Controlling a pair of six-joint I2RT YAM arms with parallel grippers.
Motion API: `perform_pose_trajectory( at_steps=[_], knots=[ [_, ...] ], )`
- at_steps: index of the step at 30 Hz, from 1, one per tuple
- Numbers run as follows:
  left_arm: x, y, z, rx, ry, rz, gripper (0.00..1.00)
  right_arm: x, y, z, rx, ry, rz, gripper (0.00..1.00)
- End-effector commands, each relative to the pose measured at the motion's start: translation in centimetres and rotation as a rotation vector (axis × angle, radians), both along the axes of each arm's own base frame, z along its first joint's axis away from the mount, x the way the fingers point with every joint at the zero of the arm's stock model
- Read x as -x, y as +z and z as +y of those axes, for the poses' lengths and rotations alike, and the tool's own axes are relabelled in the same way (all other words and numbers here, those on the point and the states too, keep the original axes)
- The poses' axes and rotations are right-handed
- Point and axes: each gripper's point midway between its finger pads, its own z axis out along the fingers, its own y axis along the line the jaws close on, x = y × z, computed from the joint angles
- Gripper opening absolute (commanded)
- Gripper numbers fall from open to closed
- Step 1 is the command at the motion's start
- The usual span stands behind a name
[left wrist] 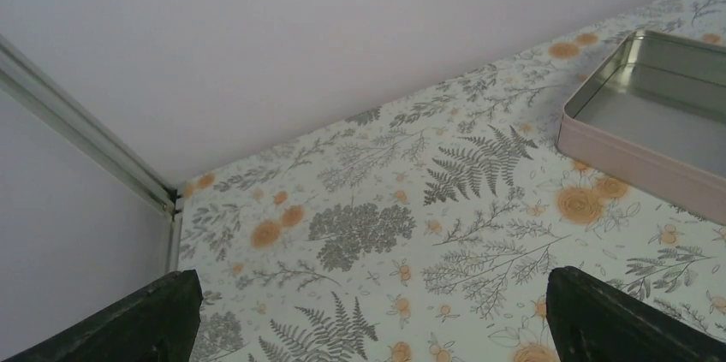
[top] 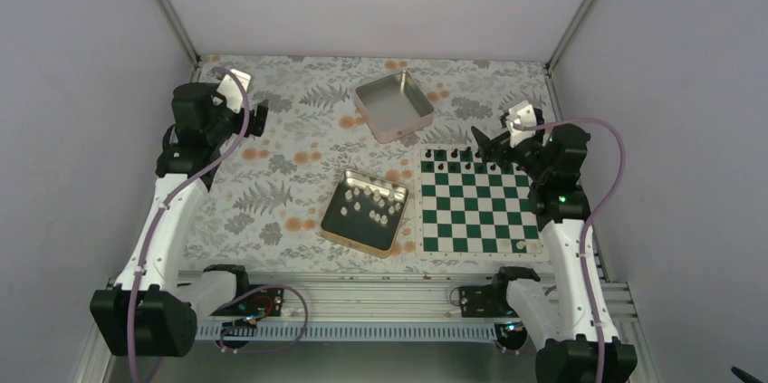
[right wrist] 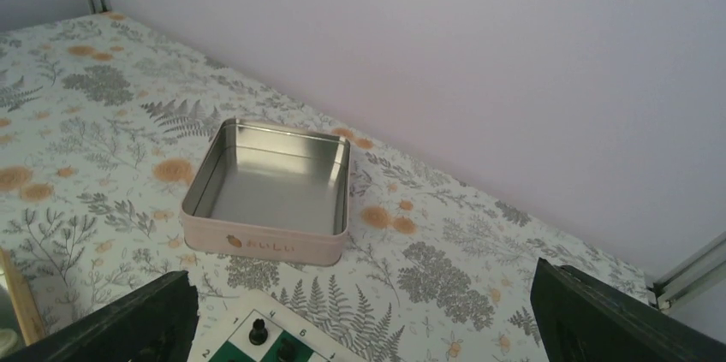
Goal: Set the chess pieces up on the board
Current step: Pick up the chess piece from the storage box.
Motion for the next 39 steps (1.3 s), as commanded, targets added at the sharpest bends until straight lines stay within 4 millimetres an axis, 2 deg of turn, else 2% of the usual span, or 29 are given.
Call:
perform_pose_trajectory(
  at_steps=[1,8,10,11,13,17,19,21,24,29,32,35,39],
  knots=[
    [0.7,0.4,0.1,-0.021,0.008,-0.008,1.0,0.6,-0.3,0.1,0.045,0.027,-0.002,1.0],
    [0.5,0.0,-0.1,-0.065,-0.022,0.017,1.0,0.3,-2.1,0.4,0.085,0.074,0.075,1.0],
    [0.5,-0.2,-0.3,-0.066,-0.037,0.019,1.0,0.5,-2.7,1.5,0.077,0.147,0.139,0.96],
    [0.5,-0.1,-0.4,-0.065,-0.043,0.015,1.0,0.9,-2.7,2.7,0.078,0.207,0.166,0.88],
    [0.5,0.1,-0.6,-0.059,-0.053,0.001,1.0,1.8,-2.6,5.3,0.098,0.314,0.223,0.83],
    [0.4,0.3,-1.1,-0.05,-0.079,-0.005,1.0,4.8,-3.7,11.5,0.211,0.515,0.323,0.79],
    [0.3,0.1,-1.2,-0.048,-0.088,0.003,1.0,6.2,-4.4,13.8,0.235,0.616,0.378,0.78],
    [0.1,-0.1,-1.3,-0.053,-0.093,0.007,1.0,6.5,-5.5,15.5,0.25,0.685,0.434,0.73],
    [0.1,-0.1,-1.3,-0.063,-0.099,0.002,1.0,7.0,-7.1,17.9,0.309,0.754,0.474,0.69],
    [0.1,-0.2,-1.3,-0.071,-0.099,-0.005,1.0,7.5,-12.2,21.4,0.477,0.801,0.562,0.61],
    [0.0,-0.4,-1.2,-0.071,-0.098,-0.006,1.0,8.0,-14.7,23.1,0.538,0.837,0.606,0.48],
    [0.1,-0.5,-1.2,-0.074,-0.095,-0.005,1.0,8.4,-16.1,24.4,0.563,0.869,0.625,0.45],
    [0.4,-0.5,-1.0,-0.083,-0.087,-0.008,1.0,8.1,-17.0,24.9,0.586,0.872,0.617,0.41]
  ],
)
